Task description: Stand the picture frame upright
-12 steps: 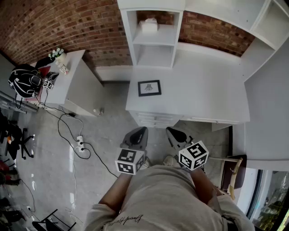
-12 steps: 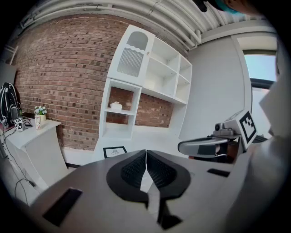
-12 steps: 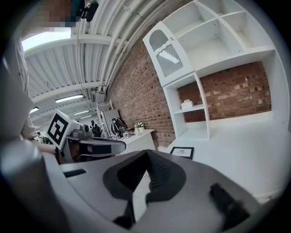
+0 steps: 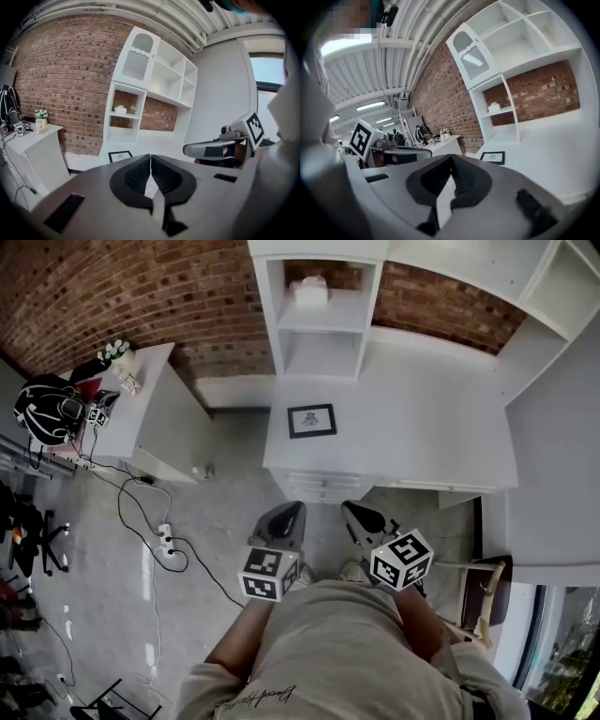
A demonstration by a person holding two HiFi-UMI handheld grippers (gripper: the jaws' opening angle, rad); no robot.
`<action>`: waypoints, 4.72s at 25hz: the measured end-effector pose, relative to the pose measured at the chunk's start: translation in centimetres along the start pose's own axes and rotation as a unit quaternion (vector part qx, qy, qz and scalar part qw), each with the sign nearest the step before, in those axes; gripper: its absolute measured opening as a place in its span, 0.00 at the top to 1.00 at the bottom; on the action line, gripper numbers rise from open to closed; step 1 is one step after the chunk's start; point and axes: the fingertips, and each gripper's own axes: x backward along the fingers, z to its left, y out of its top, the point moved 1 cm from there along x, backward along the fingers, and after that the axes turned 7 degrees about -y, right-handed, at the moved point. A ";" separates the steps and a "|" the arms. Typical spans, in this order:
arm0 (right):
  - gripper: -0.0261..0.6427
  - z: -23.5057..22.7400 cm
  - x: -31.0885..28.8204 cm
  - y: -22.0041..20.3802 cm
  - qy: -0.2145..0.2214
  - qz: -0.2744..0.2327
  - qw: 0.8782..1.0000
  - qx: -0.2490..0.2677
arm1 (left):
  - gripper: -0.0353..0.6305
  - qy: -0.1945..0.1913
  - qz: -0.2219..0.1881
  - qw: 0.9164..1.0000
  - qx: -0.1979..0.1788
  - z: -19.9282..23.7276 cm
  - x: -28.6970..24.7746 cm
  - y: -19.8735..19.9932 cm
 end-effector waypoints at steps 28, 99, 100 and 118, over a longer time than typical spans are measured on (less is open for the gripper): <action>0.92 2.2 -6.2 -1.4 -0.004 0.018 0.999 -0.036 | 0.92 -0.008 0.005 1.000 0.012 6.2 1.6 -1.1; 0.92 -26.3 -30.9 -1.8 -0.076 0.172 0.981 -0.047 | 0.92 0.045 0.162 0.982 0.084 28.0 -27.6 -2.6; 0.92 -26.4 -31.2 -2.1 -0.077 0.174 0.981 -0.047 | 0.92 0.046 0.167 0.981 0.083 28.3 -27.8 -2.9; 0.83 -28.2 -33.5 -7.1 -0.099 0.232 0.966 -0.047 | 0.77 0.046 0.216 0.969 0.112 29.8 -29.8 -7.6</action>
